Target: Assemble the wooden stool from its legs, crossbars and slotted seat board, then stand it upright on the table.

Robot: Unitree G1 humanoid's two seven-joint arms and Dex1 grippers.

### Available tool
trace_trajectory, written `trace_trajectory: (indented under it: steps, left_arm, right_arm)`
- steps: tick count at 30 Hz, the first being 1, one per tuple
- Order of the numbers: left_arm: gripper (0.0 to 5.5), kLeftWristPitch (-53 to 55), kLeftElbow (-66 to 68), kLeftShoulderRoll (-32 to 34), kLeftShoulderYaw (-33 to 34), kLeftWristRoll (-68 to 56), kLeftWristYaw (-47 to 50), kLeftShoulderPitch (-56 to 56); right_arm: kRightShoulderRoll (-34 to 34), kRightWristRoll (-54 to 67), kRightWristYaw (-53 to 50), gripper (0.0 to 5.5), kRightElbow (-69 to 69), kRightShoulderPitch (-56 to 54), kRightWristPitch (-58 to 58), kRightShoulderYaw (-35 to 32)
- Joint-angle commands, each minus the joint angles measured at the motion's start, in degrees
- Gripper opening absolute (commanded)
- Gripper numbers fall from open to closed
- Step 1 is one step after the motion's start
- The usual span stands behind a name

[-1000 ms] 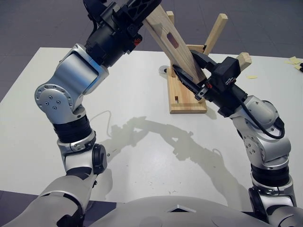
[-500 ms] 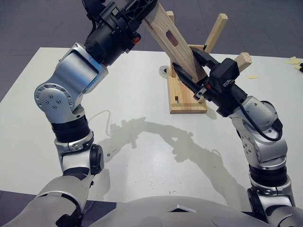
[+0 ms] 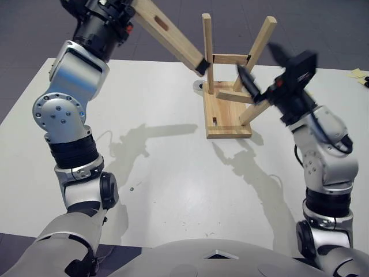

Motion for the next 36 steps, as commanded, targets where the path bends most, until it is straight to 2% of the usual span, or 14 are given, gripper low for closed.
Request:
trace_trajectory:
  steps: [1,3,8,11,17,20,24,27,30,33,36]
  left_arm:
    - [1.02,-0.1,-0.6,2.4,-4.9,8.8,-4.4,2.5]
    - [1.02,0.1,-1.7,2.7,-7.1,12.4,-6.4,4.8]
    - [1.02,1.2,-4.5,2.0,-9.7,17.1,-9.2,9.3]
    - [1.02,1.7,-5.5,1.3,-10.0,18.5,-10.4,9.9]
    - [1.02,1.8,-3.9,1.6,-9.5,21.5,-13.1,9.0]
    - [1.02,1.4,-2.4,1.8,-9.0,22.8,-14.8,8.8]
    - [1.02,1.0,-1.1,2.5,-8.8,24.6,-18.0,9.5]
    - [1.02,1.1,-0.5,2.9,-8.3,25.6,-19.6,9.4]
    - [1.02,2.4,0.3,0.5,-6.4,23.4,-19.2,7.4]
    - [1.02,4.3,1.7,-3.7,-3.8,19.8,-16.2,5.6]
    - [1.02,6.2,2.4,-6.0,-3.2,19.6,-13.4,5.2]
  right_arm:
    - [-3.5,-3.8,-5.3,5.13,7.7,-7.8,-2.7,-5.8]
    - [-6.1,-7.6,-7.2,5.39,12.2,-9.1,-4.9,-6.9]
    - [-11.2,-17.3,-10.4,5.4,19.4,-5.2,-5.2,-5.5]
    - [-9.5,-17.6,-8.3,5.4,16.7,-0.8,-1.6,-2.4]
    - [-3.6,-9.9,-1.2,5.4,1.0,7.4,9.3,6.3]
    - [-2.6,-8.2,-0.5,5.4,-1.7,7.5,10.7,6.1]
    - [-3.9,-9.2,-1.0,5.4,1.6,5.0,8.3,2.6]
    - [-2.1,-3.6,1.6,5.4,1.0,2.5,6.5,-0.8]
    - [0.6,11.4,7.1,5.4,-1.4,0.8,9.1,-6.2]
    - [-0.9,21.3,11.2,5.4,-2.0,0.6,12.8,-8.3]
    - [-4.8,25.7,16.3,5.4,-2.9,1.3,15.6,-6.9]
